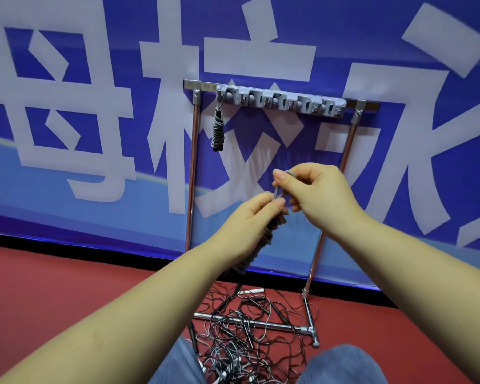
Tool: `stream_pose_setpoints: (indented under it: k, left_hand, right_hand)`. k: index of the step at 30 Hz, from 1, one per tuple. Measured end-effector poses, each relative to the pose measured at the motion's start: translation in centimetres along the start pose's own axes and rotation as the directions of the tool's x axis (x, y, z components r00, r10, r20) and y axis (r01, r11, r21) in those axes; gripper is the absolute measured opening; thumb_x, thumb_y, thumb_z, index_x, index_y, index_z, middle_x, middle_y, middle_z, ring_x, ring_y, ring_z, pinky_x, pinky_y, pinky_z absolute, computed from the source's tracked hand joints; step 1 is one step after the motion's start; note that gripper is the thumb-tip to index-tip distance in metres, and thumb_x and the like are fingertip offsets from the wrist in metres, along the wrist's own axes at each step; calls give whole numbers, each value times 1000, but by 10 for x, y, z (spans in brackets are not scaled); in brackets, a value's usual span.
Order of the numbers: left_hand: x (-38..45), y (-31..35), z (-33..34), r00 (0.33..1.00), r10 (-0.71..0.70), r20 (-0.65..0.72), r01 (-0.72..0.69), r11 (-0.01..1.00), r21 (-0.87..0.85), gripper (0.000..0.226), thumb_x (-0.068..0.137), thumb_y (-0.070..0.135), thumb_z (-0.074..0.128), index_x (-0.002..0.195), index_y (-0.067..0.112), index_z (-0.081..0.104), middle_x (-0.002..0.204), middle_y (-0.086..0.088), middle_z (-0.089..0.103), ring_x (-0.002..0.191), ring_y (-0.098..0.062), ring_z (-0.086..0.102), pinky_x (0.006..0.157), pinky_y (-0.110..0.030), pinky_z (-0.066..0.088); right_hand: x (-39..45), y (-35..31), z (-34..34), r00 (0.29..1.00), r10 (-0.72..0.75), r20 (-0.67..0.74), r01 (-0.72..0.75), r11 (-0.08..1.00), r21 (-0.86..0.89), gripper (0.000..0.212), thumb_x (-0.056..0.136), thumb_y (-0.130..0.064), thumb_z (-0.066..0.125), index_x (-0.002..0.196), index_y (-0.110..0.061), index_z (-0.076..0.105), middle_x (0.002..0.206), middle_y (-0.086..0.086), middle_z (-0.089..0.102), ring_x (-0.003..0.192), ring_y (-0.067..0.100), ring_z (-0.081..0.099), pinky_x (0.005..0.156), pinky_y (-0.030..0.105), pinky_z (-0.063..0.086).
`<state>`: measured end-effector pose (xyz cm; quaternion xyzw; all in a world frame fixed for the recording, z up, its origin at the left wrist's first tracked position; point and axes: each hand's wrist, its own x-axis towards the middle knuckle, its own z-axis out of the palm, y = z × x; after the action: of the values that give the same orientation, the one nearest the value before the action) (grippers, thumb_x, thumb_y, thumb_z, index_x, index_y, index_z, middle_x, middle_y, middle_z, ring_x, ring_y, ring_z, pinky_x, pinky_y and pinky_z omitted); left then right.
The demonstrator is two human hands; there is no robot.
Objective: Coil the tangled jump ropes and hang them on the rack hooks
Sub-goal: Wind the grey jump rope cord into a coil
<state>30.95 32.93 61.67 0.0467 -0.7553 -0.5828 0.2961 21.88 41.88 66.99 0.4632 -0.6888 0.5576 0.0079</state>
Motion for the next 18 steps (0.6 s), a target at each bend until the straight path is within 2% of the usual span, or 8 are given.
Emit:
stream_pose_setpoints:
  k: [2, 5, 8, 10, 12, 14, 16, 18]
  left_hand:
    - [1, 0, -2, 999, -17, 30, 15, 998, 62, 23, 101, 24, 41, 82, 17, 53, 79, 3, 56, 68, -11, 49, 59, -21, 42]
    - [3, -1, -9, 996, -46, 81, 31, 983, 181, 22, 101, 26, 42, 81, 20, 50, 73, 12, 54, 47, 5, 46, 47, -9, 37]
    - [5, -8, -12, 994, -68, 85, 43, 962, 271, 20, 100, 32, 44, 84, 28, 54, 82, 7, 54, 58, 0, 48, 59, -18, 45]
    - [7, -12, -11, 992, -88, 91, 62, 963, 262, 17, 97, 39, 47, 86, 35, 59, 83, 7, 54, 67, -12, 48, 66, -29, 49]
    - [10, -12, -10, 988, -108, 112, 79, 969, 233, 15, 95, 41, 48, 92, 40, 63, 87, 6, 56, 74, -15, 49, 70, -31, 49]
    - [18, -11, -10, 989, -100, 112, 77, 979, 189, 15, 97, 28, 52, 102, 34, 65, 92, -1, 60, 81, -14, 52, 76, -23, 48]
    - [28, -8, -12, 997, -69, 27, 66, 992, 103, 13, 94, 16, 59, 103, 21, 66, 98, -9, 67, 85, -11, 58, 80, -18, 48]
    - [41, -6, -15, 996, -53, -67, 56, 997, 52, 14, 90, 13, 64, 101, 4, 67, 96, -9, 68, 83, -10, 58, 76, -14, 46]
  right_hand:
    - [1, 0, -2, 1000, 3, -18, -4, 1000, -14, 22, 89, -27, 63, 77, -10, 71, 63, 10, 63, 49, 7, 51, 52, 19, 48]
    - [2, 1, -8, 999, 17, -49, -16, 1000, 12, 22, 89, -25, 64, 78, -8, 72, 60, 1, 60, 46, 2, 49, 49, 15, 46]
    - [3, 4, -13, 997, 33, -67, -31, 999, 40, 22, 88, -25, 64, 74, -9, 71, 60, 3, 59, 44, 2, 48, 48, 13, 46]
    - [5, 6, -14, 997, 45, -64, -43, 998, 46, 23, 88, -25, 64, 74, -9, 71, 60, 4, 59, 43, 2, 47, 48, 14, 46]
    - [9, 7, -14, 998, 61, -21, -61, 998, 26, 22, 88, -24, 64, 78, -5, 72, 61, 3, 59, 44, 3, 48, 49, 15, 47]
    - [16, 8, -14, 994, 102, 26, -103, 994, 48, 23, 88, -22, 65, 83, -1, 71, 63, 4, 60, 44, 2, 50, 49, 15, 48]
    - [25, 11, -11, 987, 143, 74, -148, 987, 67, 24, 87, -22, 66, 84, 1, 71, 63, 5, 60, 47, 4, 51, 49, 14, 48]
    - [33, 15, -8, 981, 158, 109, -165, 985, 58, 27, 87, -23, 67, 84, 3, 70, 63, 4, 61, 50, 6, 50, 50, 14, 48]
